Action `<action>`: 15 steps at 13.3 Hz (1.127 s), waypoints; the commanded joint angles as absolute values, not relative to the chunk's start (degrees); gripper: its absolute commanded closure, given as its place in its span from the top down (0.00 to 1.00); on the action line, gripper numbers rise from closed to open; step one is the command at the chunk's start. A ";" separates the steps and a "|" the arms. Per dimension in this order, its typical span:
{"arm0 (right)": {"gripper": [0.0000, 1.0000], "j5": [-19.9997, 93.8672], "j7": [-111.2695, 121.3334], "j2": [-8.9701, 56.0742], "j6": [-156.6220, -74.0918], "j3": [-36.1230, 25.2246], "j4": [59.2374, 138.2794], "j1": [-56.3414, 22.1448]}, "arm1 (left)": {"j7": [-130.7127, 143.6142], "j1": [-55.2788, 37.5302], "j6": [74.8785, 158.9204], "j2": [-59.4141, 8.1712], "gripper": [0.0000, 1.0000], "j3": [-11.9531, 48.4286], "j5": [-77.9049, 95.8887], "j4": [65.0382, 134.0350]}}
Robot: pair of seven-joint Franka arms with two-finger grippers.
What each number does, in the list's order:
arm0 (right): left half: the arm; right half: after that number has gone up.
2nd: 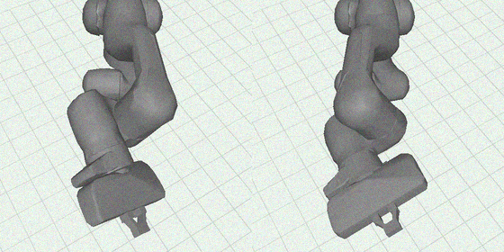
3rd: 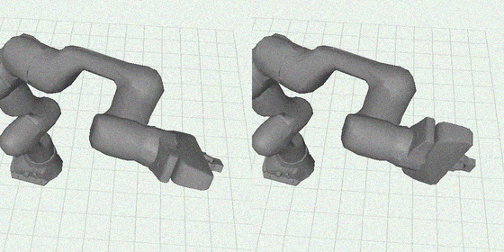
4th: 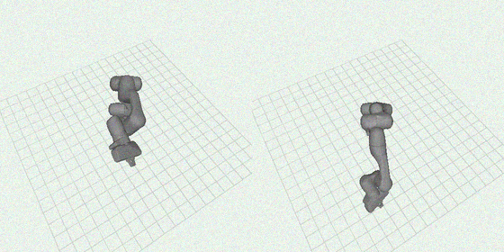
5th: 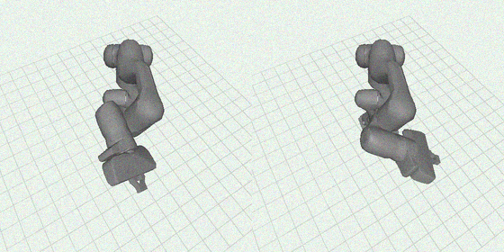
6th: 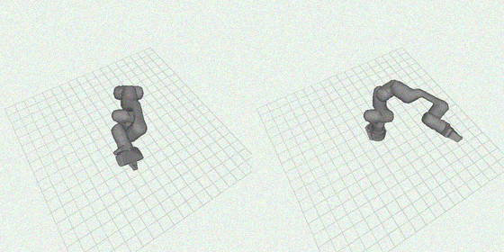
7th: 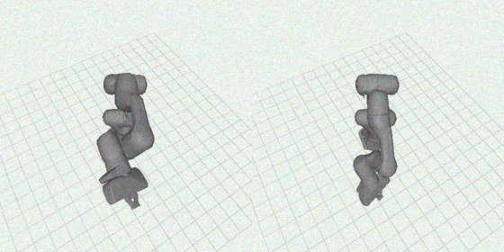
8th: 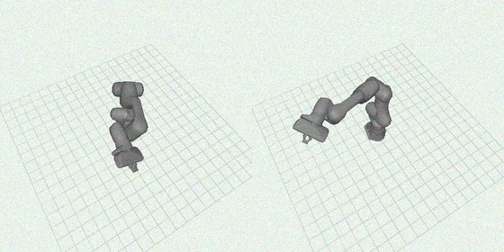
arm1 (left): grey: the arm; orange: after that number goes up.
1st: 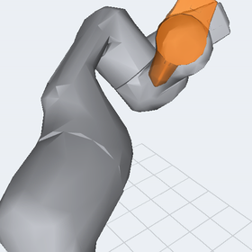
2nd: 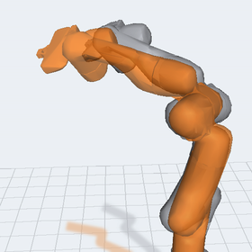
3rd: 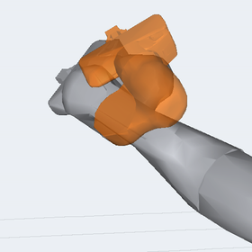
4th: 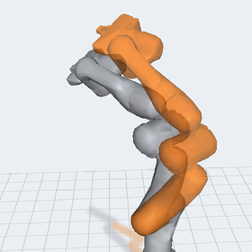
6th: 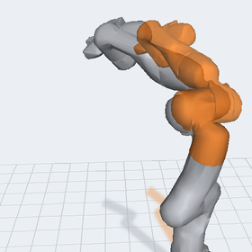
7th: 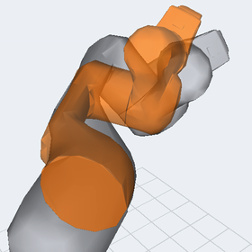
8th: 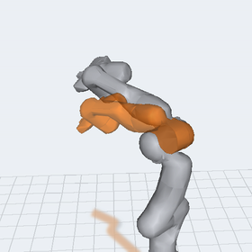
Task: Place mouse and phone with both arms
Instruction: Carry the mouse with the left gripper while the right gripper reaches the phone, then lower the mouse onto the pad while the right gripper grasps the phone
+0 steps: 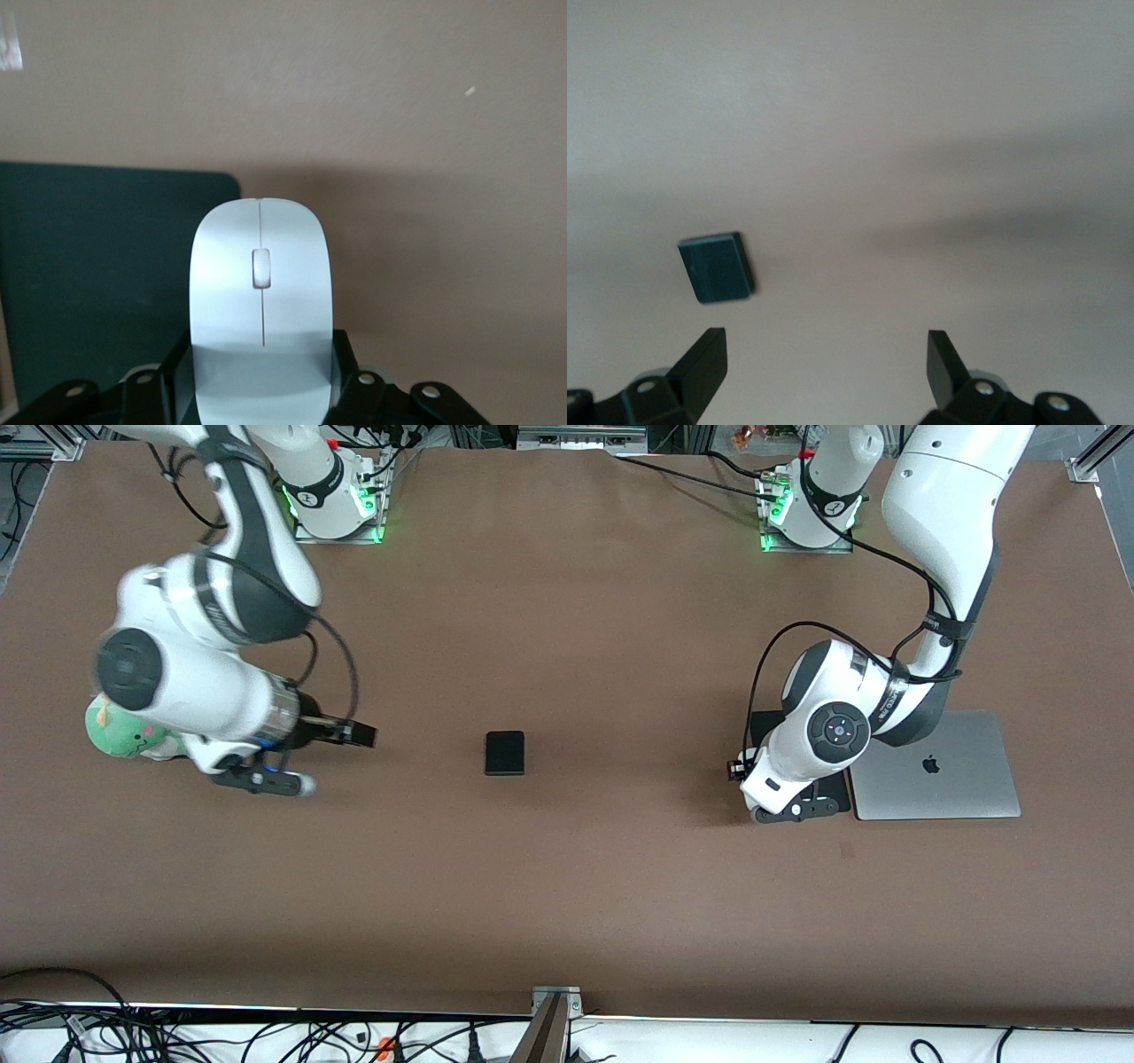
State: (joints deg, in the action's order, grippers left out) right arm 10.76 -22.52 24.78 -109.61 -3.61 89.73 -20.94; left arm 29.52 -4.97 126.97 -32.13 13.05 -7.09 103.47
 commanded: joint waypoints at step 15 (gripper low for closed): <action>1.00 -1.32 -39.46 44.21 -134.21 -4.48 89.47 -39.29 | 14.24 7.65 137.55 -27.69 0.02 14.06 -9.05 118.04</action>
State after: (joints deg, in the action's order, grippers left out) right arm -0.22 -38.26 43.79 -133.14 -3.79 89.87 -38.70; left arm 14.45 7.06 136.87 -28.28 13.50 -7.14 117.24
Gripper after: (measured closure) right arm 0.000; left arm 0.379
